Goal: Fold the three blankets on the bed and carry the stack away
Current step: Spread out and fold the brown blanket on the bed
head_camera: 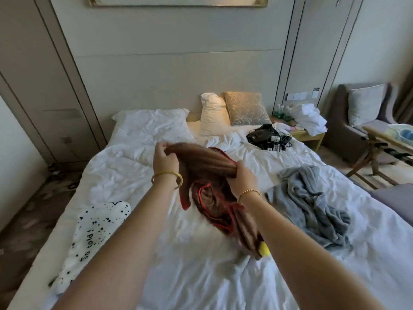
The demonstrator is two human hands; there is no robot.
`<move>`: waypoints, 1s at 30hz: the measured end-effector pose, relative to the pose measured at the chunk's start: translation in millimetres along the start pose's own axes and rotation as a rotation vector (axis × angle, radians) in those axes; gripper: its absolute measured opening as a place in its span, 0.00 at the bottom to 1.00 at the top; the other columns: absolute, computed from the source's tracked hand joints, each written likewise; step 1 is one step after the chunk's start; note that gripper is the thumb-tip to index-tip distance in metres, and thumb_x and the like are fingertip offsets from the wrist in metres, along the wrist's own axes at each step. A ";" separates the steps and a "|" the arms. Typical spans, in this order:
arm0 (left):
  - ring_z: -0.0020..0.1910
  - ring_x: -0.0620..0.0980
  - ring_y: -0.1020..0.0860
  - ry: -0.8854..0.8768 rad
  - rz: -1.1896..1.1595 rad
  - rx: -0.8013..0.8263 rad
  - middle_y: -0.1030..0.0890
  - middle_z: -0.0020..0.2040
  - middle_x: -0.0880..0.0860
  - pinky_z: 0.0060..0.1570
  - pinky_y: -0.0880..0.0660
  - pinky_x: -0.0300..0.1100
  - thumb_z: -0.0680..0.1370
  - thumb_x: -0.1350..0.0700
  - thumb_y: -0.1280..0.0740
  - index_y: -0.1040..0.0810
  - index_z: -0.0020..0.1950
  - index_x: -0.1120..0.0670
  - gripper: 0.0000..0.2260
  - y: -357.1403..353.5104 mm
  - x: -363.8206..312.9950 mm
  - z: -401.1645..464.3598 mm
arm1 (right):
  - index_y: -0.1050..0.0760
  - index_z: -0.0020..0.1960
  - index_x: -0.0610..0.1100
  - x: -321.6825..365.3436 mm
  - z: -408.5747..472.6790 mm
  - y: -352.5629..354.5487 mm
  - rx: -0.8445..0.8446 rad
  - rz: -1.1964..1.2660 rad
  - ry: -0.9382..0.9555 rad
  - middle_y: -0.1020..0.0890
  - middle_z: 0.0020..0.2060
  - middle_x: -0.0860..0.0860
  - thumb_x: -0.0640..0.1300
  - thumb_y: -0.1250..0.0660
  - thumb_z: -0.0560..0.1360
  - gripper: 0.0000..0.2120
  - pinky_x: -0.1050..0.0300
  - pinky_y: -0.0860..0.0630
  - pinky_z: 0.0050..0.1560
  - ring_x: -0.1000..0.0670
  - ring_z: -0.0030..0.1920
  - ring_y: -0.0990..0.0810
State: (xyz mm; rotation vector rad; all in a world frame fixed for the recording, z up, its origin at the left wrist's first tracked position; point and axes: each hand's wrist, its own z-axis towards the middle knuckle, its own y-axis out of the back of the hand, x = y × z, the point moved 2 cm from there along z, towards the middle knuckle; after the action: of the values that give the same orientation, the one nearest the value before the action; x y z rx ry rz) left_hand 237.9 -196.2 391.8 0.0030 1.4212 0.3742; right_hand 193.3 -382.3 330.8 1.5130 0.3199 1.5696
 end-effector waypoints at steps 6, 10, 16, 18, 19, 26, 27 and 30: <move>0.48 0.56 0.24 0.043 0.146 0.329 0.21 0.48 0.57 0.50 0.27 0.46 0.78 0.47 0.41 0.23 0.52 0.56 0.14 54.2 -40.7 5.5 | 0.42 0.72 0.42 75.9 9.9 32.1 -0.197 0.124 0.004 0.36 0.68 0.40 0.38 0.39 0.73 0.28 0.45 0.40 0.69 0.39 0.68 0.39; 0.47 0.51 0.21 -0.012 0.119 0.488 0.20 0.41 0.49 0.44 0.27 0.39 0.76 0.51 0.36 0.22 0.43 0.48 0.05 59.7 -25.8 -12.7 | 0.55 0.76 0.45 66.0 -25.0 0.6 0.073 0.110 -0.031 0.46 0.74 0.43 0.42 0.35 0.72 0.40 0.46 0.47 0.74 0.42 0.74 0.47; 0.52 0.53 0.22 -0.163 0.696 0.920 0.18 0.52 0.57 0.52 0.28 0.43 0.74 0.55 0.34 0.18 0.51 0.57 0.10 46.4 17.6 -38.6 | 0.34 0.70 0.40 70.1 -75.7 -52.1 0.591 0.104 0.159 0.24 0.61 0.44 0.32 0.40 0.73 0.24 0.65 0.35 0.62 0.47 0.63 0.27; 0.54 0.53 0.22 -0.101 0.581 0.891 0.18 0.53 0.56 0.57 0.28 0.45 0.75 0.55 0.35 0.18 0.51 0.55 0.09 50.8 32.3 -36.6 | 0.27 0.60 0.35 62.1 -85.4 -60.3 0.584 0.205 -0.020 0.21 0.44 0.44 0.33 0.41 0.75 0.15 0.58 0.26 0.52 0.48 0.45 0.22; 0.54 0.53 0.22 -0.053 0.492 0.894 0.18 0.52 0.56 0.58 0.28 0.45 0.75 0.56 0.35 0.17 0.49 0.55 0.08 52.8 39.7 -34.9 | 0.25 0.55 0.33 58.7 -87.6 -63.9 0.570 0.247 -0.084 0.23 0.36 0.46 0.35 0.41 0.76 0.11 0.59 0.25 0.43 0.51 0.37 0.25; 0.44 0.55 0.22 0.530 -0.272 0.289 0.20 0.45 0.58 0.45 0.25 0.44 0.77 0.60 0.37 0.22 0.53 0.60 0.07 66.1 68.2 -16.7 | 0.49 0.75 0.42 80.4 -99.6 -63.8 0.692 0.495 -0.245 0.32 0.67 0.42 0.31 0.40 0.74 0.33 0.51 0.29 0.65 0.44 0.65 0.29; 0.42 0.55 0.22 0.566 -0.330 0.266 0.20 0.44 0.58 0.43 0.25 0.45 0.77 0.60 0.37 0.23 0.56 0.61 0.10 65.6 65.9 -15.1 | 0.55 0.76 0.45 86.4 -104.9 -65.0 0.742 0.480 -0.184 0.36 0.70 0.44 0.31 0.37 0.73 0.39 0.52 0.30 0.66 0.45 0.68 0.32; 0.42 0.58 0.21 0.579 -0.440 0.322 0.21 0.47 0.61 0.44 0.22 0.51 0.77 0.63 0.39 0.26 0.60 0.63 0.12 58.1 48.3 -16.9 | 0.51 0.76 0.50 106.0 -113.3 -65.1 0.685 0.761 -0.104 0.29 0.66 0.44 0.29 0.32 0.71 0.43 0.59 0.24 0.56 0.48 0.62 0.26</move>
State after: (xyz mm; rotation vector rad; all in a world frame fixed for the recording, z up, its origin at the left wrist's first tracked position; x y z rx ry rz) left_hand 212.0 -132.9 355.7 -0.1649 1.9845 -0.2447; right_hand 135.7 -224.2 329.6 2.4375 0.2427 2.0680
